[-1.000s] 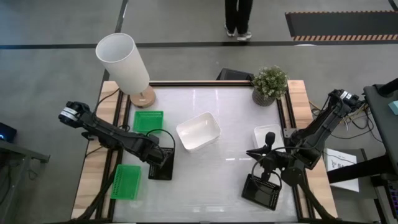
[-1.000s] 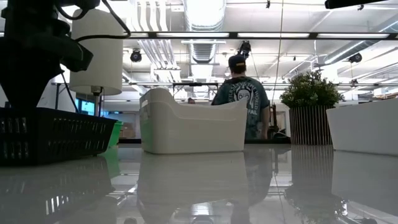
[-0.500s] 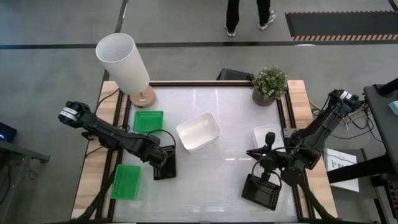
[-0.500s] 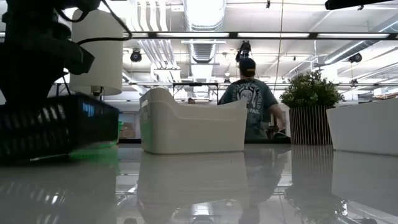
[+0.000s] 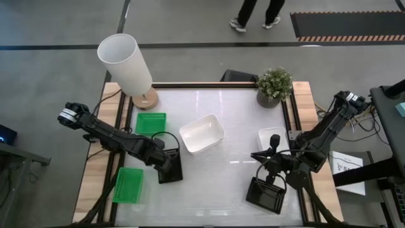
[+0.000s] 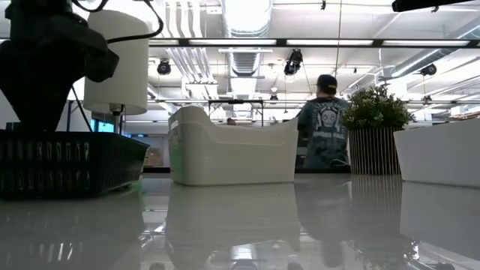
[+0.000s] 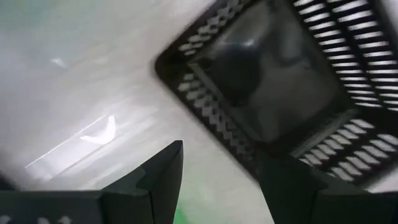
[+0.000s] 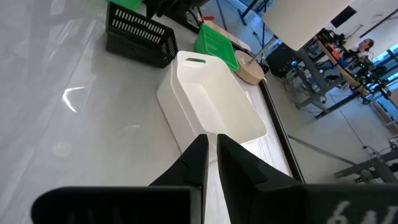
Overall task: Stack baskets by color
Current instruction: Stack the left black bin on top of the black bin
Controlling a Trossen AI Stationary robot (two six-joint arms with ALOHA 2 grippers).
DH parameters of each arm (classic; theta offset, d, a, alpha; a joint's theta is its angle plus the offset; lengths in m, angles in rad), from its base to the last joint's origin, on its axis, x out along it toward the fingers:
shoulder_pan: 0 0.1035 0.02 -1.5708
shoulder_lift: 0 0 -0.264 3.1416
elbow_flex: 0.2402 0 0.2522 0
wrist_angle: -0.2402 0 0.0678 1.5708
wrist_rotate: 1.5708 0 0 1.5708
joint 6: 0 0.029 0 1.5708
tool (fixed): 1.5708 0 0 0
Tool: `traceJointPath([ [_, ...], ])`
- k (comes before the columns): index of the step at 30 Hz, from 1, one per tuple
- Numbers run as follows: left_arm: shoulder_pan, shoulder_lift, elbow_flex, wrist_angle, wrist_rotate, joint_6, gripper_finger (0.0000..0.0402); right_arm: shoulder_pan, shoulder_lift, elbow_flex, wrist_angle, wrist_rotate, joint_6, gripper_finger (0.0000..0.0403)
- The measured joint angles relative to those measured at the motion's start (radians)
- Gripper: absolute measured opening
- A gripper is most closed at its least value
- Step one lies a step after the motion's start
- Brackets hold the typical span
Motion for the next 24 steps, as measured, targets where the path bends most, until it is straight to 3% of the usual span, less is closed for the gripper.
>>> traceJointPath([
  [24, -0.007, 0.014, -0.114, 0.213, 0.004, 0.001, 0.0173, 0.0, 0.0, -0.004, -0.002, 0.0, 0.019, 0.0027],
])
